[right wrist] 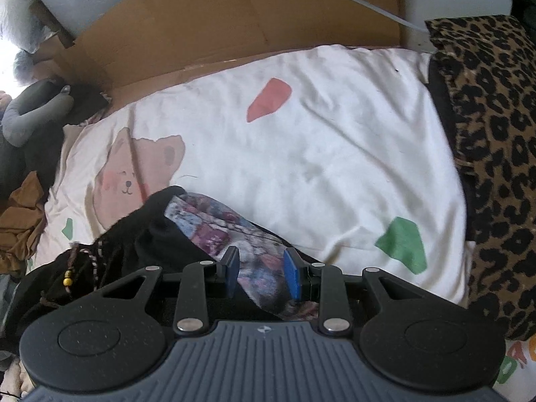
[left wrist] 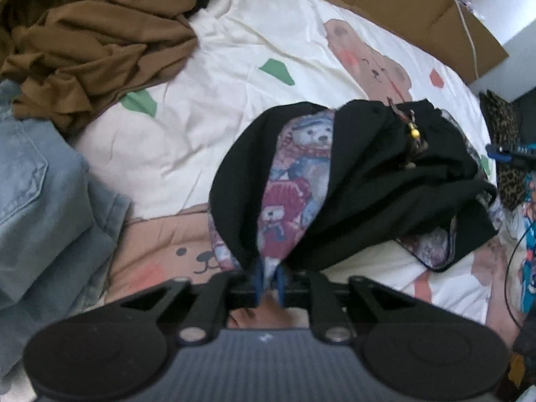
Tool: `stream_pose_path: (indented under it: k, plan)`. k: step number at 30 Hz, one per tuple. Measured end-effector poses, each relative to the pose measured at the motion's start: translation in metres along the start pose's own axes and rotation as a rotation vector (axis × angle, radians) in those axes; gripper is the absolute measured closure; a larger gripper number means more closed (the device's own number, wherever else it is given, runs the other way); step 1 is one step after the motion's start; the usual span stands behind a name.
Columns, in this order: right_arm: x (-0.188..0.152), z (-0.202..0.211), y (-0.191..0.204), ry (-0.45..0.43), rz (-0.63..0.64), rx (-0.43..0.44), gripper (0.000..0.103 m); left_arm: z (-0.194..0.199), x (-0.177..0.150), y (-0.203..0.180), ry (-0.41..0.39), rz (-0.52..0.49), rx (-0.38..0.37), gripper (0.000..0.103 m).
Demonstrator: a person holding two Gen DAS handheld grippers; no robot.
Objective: Fold clothes
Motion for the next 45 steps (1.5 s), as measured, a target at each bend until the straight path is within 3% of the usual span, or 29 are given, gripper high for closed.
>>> stream_pose_path:
  k: [2, 12, 18, 21, 27, 31, 34, 37, 41, 45]
  plan:
    - [0.002, 0.000, 0.006, -0.003, 0.018, 0.006, 0.066, 0.006, 0.004, 0.003, -0.035, 0.020, -0.007, 0.071]
    - [0.010, -0.011, 0.016, -0.009, 0.036, 0.013, 0.063, -0.005, 0.052, -0.003, -0.159, 0.059, -0.048, 0.072]
    - [0.019, -0.027, 0.032, -0.015, 0.062, 0.036, 0.061, -0.030, 0.096, 0.001, -0.280, 0.200, -0.121, 0.072]
    - [0.024, -0.036, 0.043, -0.018, 0.095, 0.039, 0.059, -0.041, 0.110, -0.010, -0.302, 0.185, -0.123, 0.072]
    - [0.028, -0.049, 0.063, -0.017, 0.144, 0.053, 0.047, -0.064, 0.115, -0.037, -0.258, 0.092, -0.123, 0.069]
    - [0.030, -0.056, 0.076, -0.020, 0.173, 0.063, 0.039, -0.075, 0.115, -0.043, -0.246, 0.076, -0.111, 0.051]
    - [0.031, -0.064, 0.083, -0.016, 0.209, 0.051, 0.036, -0.086, 0.113, -0.048, -0.216, 0.063, -0.111, 0.050]
    - [0.032, -0.075, 0.091, -0.009, 0.248, 0.040, 0.031, -0.095, 0.108, -0.055, -0.181, 0.044, -0.136, 0.054]
    - [0.029, -0.088, 0.102, 0.010, 0.289, 0.043, 0.031, -0.102, 0.096, -0.072, -0.139, 0.002, -0.196, 0.074]
    - [0.010, -0.104, 0.109, 0.108, 0.396, -0.010, 0.031, -0.108, 0.079, -0.091, -0.096, -0.071, -0.217, 0.075]
Point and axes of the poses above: each gripper's, at about its wrist camera, not at the fingertips, and z roughly against the way its jaws point, y to its left, x to its top, the point moved 7 cm from there along -z, roughly the way its jaws point
